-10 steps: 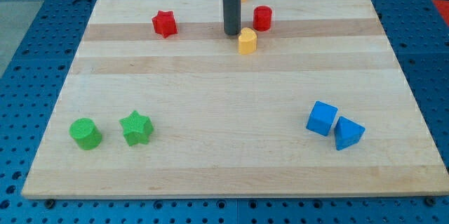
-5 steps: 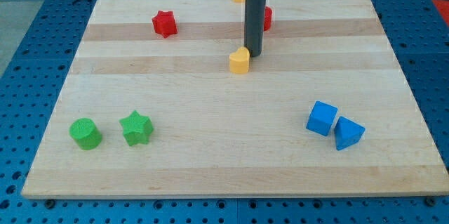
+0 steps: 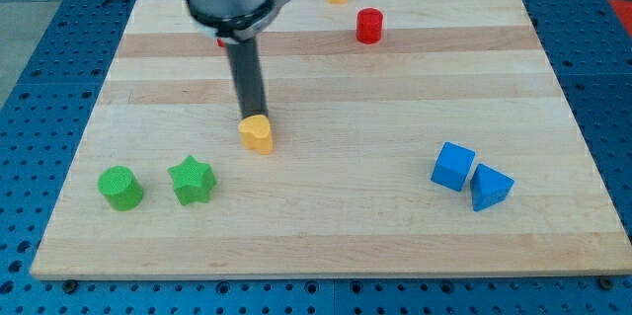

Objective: Move the yellow heart towards the bottom center

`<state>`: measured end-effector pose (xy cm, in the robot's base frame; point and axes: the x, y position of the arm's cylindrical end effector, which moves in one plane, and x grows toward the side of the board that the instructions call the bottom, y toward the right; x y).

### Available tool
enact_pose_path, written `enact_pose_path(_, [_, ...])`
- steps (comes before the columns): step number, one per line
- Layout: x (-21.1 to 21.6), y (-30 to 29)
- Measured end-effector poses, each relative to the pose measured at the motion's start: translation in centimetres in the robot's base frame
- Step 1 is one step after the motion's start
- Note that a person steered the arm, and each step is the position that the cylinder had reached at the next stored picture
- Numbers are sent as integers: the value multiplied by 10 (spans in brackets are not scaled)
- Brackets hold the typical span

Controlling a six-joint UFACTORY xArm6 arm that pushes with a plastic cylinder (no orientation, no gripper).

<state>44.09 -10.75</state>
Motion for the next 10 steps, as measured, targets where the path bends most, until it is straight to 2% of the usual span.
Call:
enact_pose_path(2, [39, -12])
enact_pose_path(5, [47, 6])
enact_pose_path(7, [72, 30])
enact_pose_path(10, [58, 30])
